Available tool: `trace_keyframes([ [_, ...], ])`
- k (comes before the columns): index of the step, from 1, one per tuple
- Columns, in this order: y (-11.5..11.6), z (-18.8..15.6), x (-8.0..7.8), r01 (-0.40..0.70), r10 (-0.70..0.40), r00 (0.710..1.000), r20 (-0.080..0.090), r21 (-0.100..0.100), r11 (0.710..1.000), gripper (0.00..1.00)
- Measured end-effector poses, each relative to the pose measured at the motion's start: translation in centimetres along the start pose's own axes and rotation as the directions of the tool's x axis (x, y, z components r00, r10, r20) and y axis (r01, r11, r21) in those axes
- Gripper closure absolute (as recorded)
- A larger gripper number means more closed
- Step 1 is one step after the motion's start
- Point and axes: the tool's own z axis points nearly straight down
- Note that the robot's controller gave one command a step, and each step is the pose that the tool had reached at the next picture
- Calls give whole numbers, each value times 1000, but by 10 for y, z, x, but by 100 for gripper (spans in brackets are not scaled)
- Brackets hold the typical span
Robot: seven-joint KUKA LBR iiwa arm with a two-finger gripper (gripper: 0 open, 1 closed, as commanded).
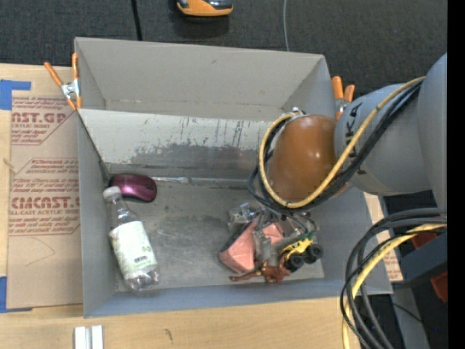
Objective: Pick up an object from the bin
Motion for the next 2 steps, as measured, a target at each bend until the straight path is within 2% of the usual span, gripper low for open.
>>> trace_keyframes([
  [2, 0, 0, 0, 0, 0, 1000, 0, -1, 1000, 100],
])
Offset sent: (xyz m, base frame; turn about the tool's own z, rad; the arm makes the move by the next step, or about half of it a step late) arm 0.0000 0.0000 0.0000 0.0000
